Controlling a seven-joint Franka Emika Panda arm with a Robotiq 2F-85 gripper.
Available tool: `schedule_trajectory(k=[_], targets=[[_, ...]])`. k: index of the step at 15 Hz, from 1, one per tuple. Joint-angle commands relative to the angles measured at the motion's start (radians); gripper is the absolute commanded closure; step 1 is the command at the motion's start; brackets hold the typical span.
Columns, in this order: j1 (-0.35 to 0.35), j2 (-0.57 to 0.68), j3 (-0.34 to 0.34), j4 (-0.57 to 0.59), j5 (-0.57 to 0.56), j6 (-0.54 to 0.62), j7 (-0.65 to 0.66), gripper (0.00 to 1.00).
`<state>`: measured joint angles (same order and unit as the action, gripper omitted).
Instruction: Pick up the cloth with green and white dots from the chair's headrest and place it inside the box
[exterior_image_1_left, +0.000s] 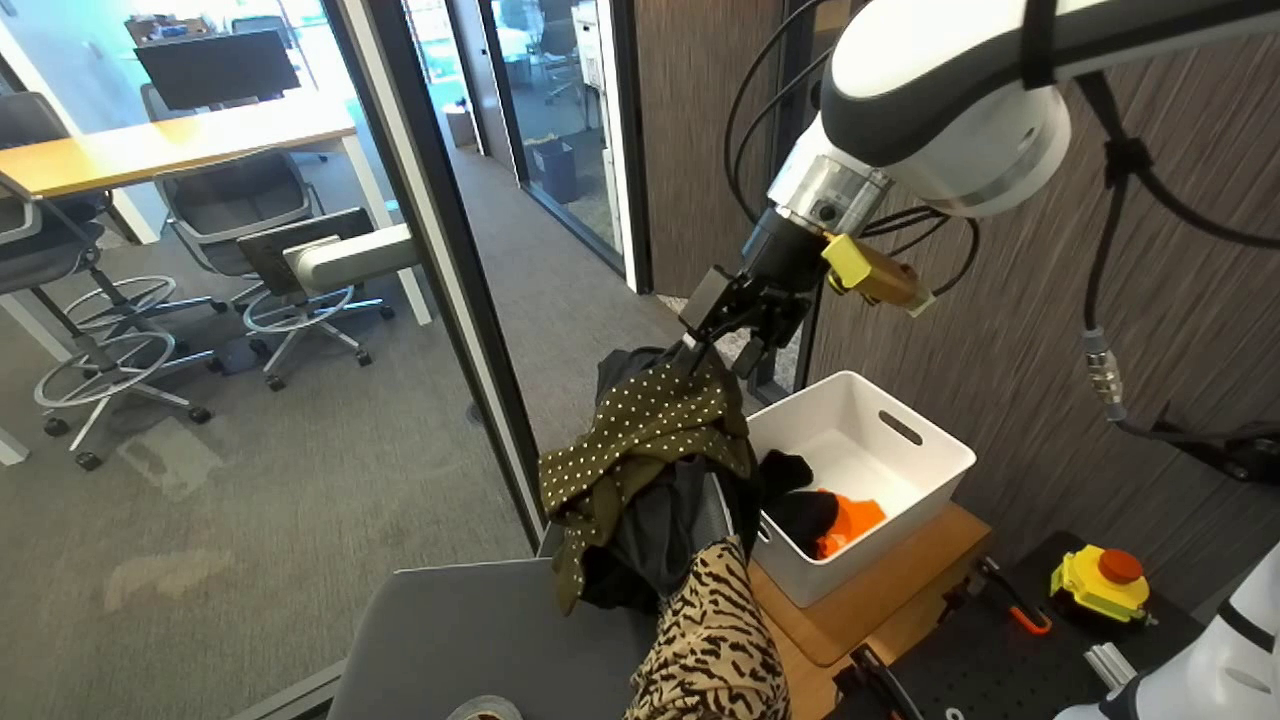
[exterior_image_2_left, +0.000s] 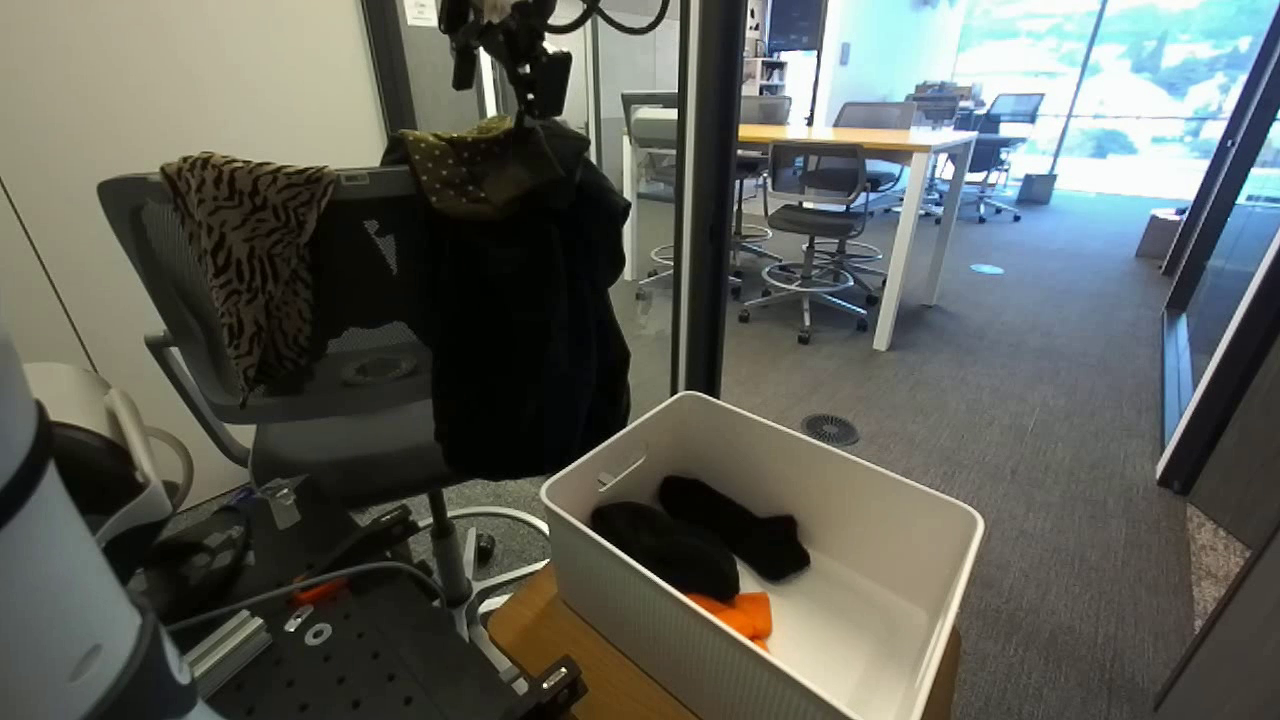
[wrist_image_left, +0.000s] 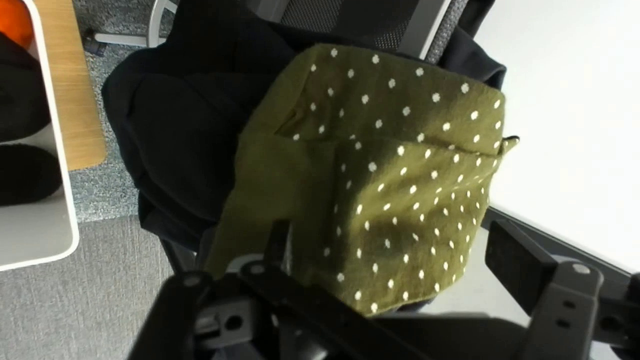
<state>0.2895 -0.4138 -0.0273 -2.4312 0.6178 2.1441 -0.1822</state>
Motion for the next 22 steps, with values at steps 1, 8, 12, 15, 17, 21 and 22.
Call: schedule_trajectory(k=[1,8,12,15,17,21,22], targets=[[-0.027,0.088,0.043,0.071,0.017,-0.048,0.013,0.0],[-0.06,0.137,0.083,0.091,0.008,-0.049,0.036,0.0],[-0.072,0.14,0.089,0.096,0.008,-0.053,0.043,0.0],[-0.076,0.141,0.09,0.099,0.009,-0.06,0.044,0.0],[-0.078,0.142,0.09,0.102,0.01,-0.066,0.042,0.0],[-0.08,0.142,0.09,0.103,0.011,-0.071,0.041,0.0],[-0.08,0.142,0.09,0.104,0.01,-0.072,0.041,0.0]])
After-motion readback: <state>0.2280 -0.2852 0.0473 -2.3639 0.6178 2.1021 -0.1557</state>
